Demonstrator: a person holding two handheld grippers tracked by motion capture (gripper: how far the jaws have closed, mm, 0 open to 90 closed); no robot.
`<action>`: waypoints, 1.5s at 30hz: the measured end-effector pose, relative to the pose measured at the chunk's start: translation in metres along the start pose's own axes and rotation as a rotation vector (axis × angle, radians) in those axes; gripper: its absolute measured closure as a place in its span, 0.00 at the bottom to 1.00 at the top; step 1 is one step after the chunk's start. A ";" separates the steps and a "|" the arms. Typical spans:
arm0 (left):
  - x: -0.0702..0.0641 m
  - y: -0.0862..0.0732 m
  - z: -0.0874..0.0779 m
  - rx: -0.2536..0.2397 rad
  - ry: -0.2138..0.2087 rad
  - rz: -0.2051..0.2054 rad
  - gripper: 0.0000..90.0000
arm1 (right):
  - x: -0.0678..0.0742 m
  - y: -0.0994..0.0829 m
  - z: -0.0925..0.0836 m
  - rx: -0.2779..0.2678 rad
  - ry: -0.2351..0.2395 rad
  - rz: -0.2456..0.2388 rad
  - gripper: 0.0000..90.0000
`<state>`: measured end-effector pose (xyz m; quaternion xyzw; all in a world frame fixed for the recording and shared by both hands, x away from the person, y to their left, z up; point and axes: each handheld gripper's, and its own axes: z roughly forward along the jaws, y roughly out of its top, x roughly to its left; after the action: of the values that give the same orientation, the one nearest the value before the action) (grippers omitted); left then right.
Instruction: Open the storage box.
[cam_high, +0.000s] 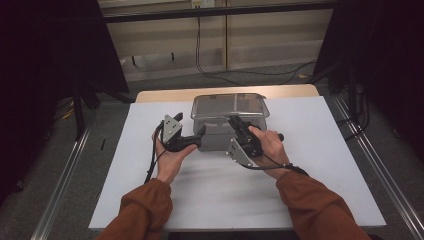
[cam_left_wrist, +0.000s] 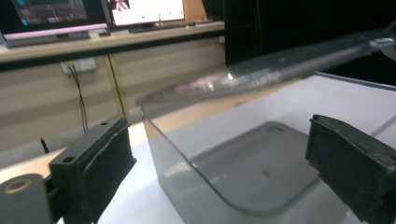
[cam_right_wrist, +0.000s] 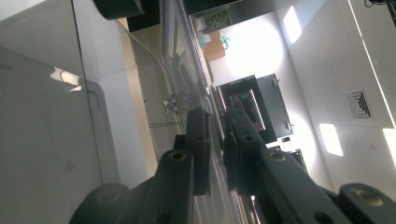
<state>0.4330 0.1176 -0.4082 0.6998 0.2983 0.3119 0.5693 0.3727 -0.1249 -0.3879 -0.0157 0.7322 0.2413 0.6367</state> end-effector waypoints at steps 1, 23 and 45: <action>0.001 0.000 0.002 -0.012 -0.005 -0.010 0.10 | 0.000 0.000 0.000 -0.001 0.002 0.001 0.89; 0.000 -0.003 0.005 -0.038 -0.037 0.083 0.45 | 0.012 -0.006 -0.005 -0.009 0.042 0.050 0.85; 0.001 -0.004 0.005 -0.038 -0.040 0.060 0.46 | -0.004 -0.033 -0.007 -0.004 0.132 0.430 0.21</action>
<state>0.4375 0.1158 -0.4127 0.7036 0.2597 0.3205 0.5785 0.3781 -0.1580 -0.3948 0.1235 0.7583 0.3715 0.5213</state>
